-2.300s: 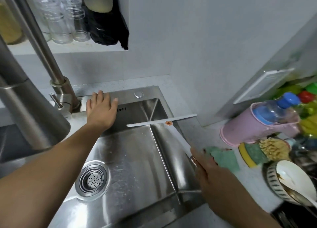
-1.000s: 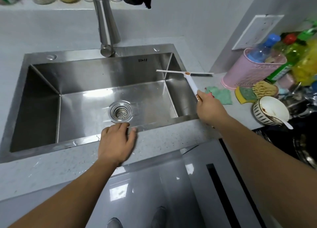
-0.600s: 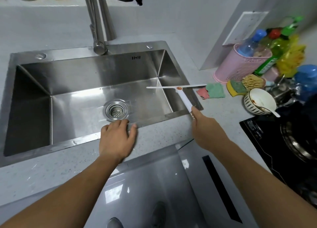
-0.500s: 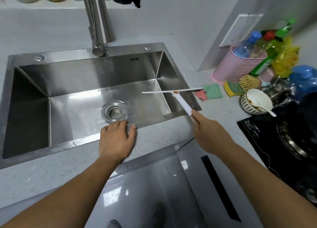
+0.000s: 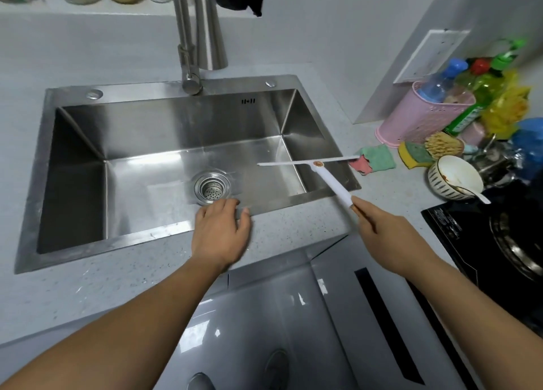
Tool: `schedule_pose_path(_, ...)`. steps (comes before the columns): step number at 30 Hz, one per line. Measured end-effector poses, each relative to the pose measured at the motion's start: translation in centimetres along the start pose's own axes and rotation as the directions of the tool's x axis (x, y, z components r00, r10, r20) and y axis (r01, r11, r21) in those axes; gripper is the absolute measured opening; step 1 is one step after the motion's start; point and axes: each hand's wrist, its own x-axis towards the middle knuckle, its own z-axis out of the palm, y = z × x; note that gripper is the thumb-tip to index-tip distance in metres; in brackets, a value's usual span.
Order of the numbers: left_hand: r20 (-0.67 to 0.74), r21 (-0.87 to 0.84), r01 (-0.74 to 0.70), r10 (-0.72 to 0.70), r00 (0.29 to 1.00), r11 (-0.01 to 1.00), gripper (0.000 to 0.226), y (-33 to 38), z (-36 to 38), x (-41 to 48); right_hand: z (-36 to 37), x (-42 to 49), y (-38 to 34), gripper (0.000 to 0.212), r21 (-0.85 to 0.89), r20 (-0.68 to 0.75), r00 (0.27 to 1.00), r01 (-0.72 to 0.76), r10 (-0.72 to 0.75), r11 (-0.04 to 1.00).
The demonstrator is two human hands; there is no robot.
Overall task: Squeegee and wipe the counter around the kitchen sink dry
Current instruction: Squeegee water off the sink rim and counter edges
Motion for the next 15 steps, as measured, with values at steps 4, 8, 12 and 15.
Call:
schedule_pose_path(4, -0.042, -0.236, 0.007, -0.017, 0.999, 0.972, 0.047, -2.2, -3.1, 0.3, -0.4, -0.3, -2.8, 0.045, 0.041, -0.053, 0.996, 0.071, -0.069, 0.997)
schedule_pose_path(8, -0.199, -0.098, 0.019, -0.038, 0.979, 0.995, 0.044, -9.0, -8.2, 0.7, 1.8, 0.1, -8.2, 0.048, 0.046, -0.002, 0.986, 0.165, -0.165, 0.985)
schedule_pose_path(12, -0.362, 0.113, 0.200, -0.148, 0.920, 0.973, 0.043, -19.3, -14.6, 0.5, 6.3, 1.0, -15.0, 0.045, 0.103, 0.061, 0.950, 0.298, -0.305, 0.949)
schedule_pose_path(15, -0.399, 0.173, 0.330, -0.240, 0.885, 0.928, 0.042, -25.6, -18.5, 0.9, 9.6, 2.7, -20.6, 0.046, 0.103, 0.093, 0.928, 0.350, -0.359, 0.931)
